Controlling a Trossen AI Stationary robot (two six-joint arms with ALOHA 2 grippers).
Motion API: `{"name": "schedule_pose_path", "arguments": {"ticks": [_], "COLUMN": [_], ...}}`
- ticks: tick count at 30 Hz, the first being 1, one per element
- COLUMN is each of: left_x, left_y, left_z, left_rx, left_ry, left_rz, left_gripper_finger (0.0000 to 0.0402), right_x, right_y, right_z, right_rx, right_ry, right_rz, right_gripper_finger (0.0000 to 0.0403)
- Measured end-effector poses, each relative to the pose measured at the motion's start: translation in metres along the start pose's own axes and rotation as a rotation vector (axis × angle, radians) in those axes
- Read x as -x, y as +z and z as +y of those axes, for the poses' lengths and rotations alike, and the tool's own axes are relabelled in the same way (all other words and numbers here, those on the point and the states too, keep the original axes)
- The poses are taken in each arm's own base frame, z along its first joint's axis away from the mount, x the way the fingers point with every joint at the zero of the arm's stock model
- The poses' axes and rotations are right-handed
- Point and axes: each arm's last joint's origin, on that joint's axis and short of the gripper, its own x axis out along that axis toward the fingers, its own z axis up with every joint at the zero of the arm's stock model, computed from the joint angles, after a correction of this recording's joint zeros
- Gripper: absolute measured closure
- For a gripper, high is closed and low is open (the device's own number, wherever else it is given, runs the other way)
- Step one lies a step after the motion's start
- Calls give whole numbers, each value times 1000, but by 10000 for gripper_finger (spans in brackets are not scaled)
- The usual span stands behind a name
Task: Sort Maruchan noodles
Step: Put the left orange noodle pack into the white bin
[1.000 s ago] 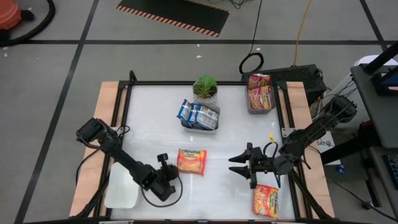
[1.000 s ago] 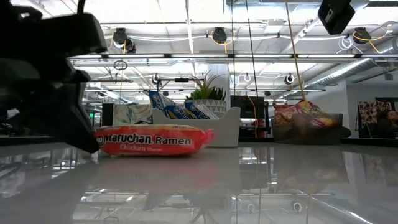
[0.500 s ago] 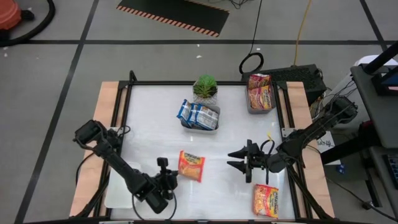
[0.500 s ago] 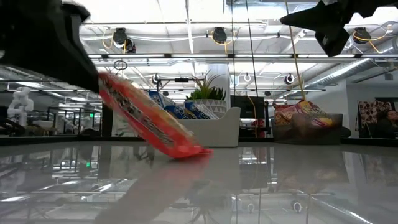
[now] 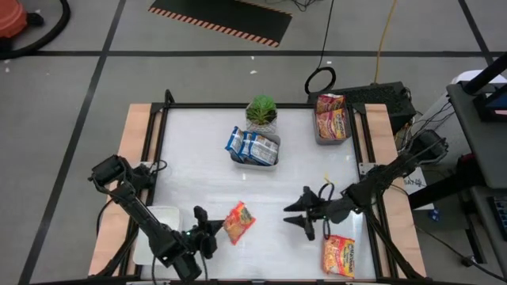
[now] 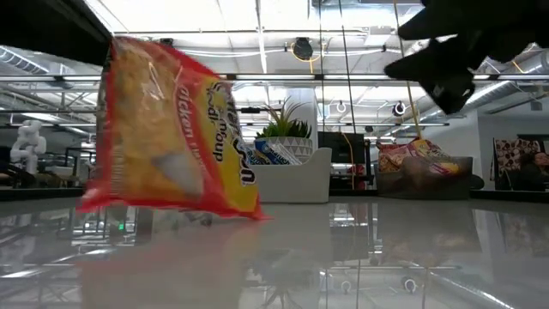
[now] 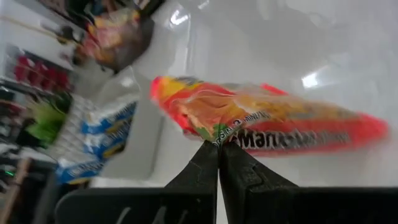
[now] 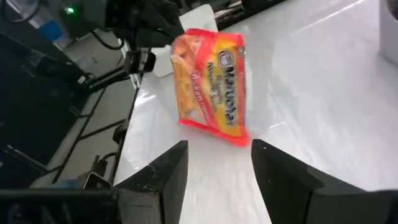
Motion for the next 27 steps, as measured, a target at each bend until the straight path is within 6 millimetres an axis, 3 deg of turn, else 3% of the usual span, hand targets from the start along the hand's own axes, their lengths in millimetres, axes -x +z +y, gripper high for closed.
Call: {"name": "schedule_pose_path", "arguments": {"ticks": [5, 13, 17, 23, 27], "left_x": [3, 3, 2, 3, 3], "left_y": [0, 0, 1, 5, 11], "left_z": [-1, 0, 0, -2, -4], "left_rx": [-51, -90, -98, -108, -118], "left_ry": [30, 45, 45, 35, 24], "left_rz": [-25, -29, -30, -54, -88], "left_gripper_finger": [398, 398, 398, 399, 399], "right_x": [-26, -64, -74, -95, -108], "right_y": [12, 24, 14, 3, -4], "right_z": [12, 34, 28, 9, -3], "right_rx": [72, 358, 405, 311, 269], "right_ry": [35, 27, 4, -50, -36], "right_rz": [7, -17, 13, 17, -5], "right_gripper_finger": [223, 195, 163, 111, 98]}}
